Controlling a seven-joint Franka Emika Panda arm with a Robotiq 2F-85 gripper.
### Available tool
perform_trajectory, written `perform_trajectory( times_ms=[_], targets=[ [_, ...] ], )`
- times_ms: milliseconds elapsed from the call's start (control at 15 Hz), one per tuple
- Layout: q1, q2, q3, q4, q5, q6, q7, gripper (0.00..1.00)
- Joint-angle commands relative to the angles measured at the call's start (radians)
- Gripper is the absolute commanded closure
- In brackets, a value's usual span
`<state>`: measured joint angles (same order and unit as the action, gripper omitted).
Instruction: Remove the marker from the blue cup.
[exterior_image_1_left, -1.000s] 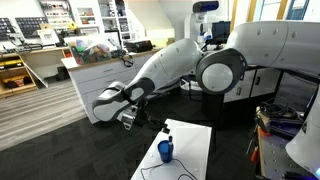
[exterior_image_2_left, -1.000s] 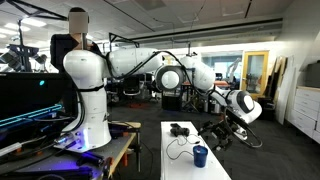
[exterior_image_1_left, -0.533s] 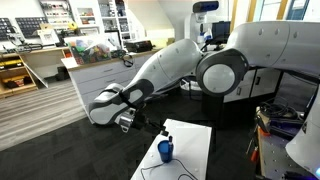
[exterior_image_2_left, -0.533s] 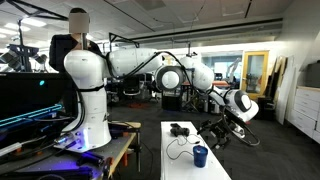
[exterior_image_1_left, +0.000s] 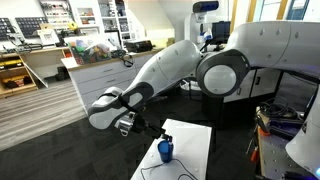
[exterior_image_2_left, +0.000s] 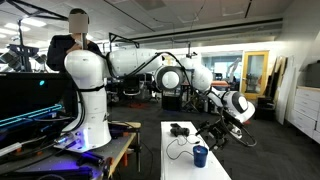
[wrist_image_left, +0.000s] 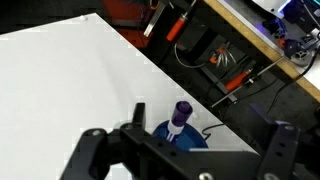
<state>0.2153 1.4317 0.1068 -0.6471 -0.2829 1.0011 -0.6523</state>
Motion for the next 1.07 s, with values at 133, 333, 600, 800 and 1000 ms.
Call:
perform_trajectory(
  times_ms=[133,333,600,800,1000],
  targets=[
    [0.003,-0.017,-0.003,-0.047,-0.009,0.025,0.01,0.0],
    [0.003,-0.019,-0.003,-0.06,-0.008,0.029,0.013,0.0],
    [0.0,-0.024,-0.002,-0.086,-0.004,0.036,0.019,0.0],
    [-0.002,-0.028,-0.001,-0.106,-0.003,0.041,0.024,0.0],
    [-0.004,-0.033,-0.001,-0.126,0.0,0.046,0.031,0.0]
  ],
)
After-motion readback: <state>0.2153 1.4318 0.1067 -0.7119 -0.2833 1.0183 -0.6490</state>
